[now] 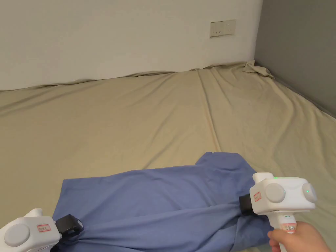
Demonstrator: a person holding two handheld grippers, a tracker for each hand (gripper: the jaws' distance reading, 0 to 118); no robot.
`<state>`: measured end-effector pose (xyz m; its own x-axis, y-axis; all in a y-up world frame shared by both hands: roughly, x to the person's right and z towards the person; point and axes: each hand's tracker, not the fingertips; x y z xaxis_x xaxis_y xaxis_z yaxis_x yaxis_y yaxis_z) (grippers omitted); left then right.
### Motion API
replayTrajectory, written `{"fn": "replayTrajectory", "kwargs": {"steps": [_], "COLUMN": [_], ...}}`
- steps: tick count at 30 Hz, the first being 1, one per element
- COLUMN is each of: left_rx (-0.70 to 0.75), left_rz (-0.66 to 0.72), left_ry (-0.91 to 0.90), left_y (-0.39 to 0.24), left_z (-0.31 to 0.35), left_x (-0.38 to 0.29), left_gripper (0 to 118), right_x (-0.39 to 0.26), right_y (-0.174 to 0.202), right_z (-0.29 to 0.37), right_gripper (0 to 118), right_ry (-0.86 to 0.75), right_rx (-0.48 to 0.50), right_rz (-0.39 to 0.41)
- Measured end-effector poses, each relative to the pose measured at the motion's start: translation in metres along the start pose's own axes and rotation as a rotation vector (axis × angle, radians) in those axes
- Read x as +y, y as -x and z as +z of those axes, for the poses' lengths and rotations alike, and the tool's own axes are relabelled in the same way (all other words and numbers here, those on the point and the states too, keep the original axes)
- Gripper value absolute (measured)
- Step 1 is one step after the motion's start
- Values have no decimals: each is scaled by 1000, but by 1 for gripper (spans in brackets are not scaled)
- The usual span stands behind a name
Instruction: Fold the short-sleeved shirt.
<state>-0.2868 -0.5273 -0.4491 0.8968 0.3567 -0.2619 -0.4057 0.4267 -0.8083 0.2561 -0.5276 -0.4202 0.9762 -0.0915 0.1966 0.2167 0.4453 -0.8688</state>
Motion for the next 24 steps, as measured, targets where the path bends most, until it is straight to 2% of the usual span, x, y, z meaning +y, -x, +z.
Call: {"fn": "replayTrajectory", "kwargs": {"steps": [1, 2, 4, 6, 9, 10, 11, 12, 13, 14, 16, 20, 21, 22, 23, 24], "left_rx": [-17, -62, -82, -127, -121, -91, -81, -93, -106, -95, 2, 3, -6, 9, 95, 197], "left_rz": [2, -5, -49, -82, -150, -161, -167, -178, -179, -188, -229, -183, -167, -177, -229, -298], "left_ry": [-22, -59, -140, -203, -111, -42, 4, 26, 26, 39, 26, 1, -44, -72, -105, -111], "left_y": [-2, -2, -6, -1, 5, 6, 10, 16, 20, 20, 19, 24, 26, 26, 21, 18], "left_z": [12, 31, 70, 104, 128, 135, 134, 133, 132, 130, 124, 113, 110, 106, 94, 79], "left_x": [0, -1, -9, -28, -62, -77, -92, -107, -118, -130, -139, -112, -99, -91, -81, -73], "left_gripper": [94, 94, 95, 95, 95, 95, 95, 86, 61, 3, 0, 0, 19, 72, 113, 113], "right_x": [1, 3, 2, -16, -62, -78, -97, -113, -126, -142, -159, -165, -159, -157, -154, -150], "right_y": [-4, -5, -4, -4, 0, 1, 1, 5, 9, 11, 14, 24, 28, 29, 28, 27], "right_z": [12, 29, 70, 111, 147, 153, 157, 158, 156, 156, 155, 152, 155, 156, 158, 160], "right_gripper": [107, 107, 107, 106, 105, 97, 81, 48, 5, 4, 4, 4, 4, 4, 4, 4], "right_ry": [-1, -27, -100, -192, -226, -228, -233, -234, -231, -234, -217, -181, -190, -196, -203, -211], "right_rx": [2, 23, 71, 90, 129, 138, 145, 149, 155, 148, 167, 199, 182, 175, 173, 183], "right_rz": [0, 0, 67, 79, 99, 101, 102, 100, 94, 89, 93, 147, 165, 169, 166, 152]}}
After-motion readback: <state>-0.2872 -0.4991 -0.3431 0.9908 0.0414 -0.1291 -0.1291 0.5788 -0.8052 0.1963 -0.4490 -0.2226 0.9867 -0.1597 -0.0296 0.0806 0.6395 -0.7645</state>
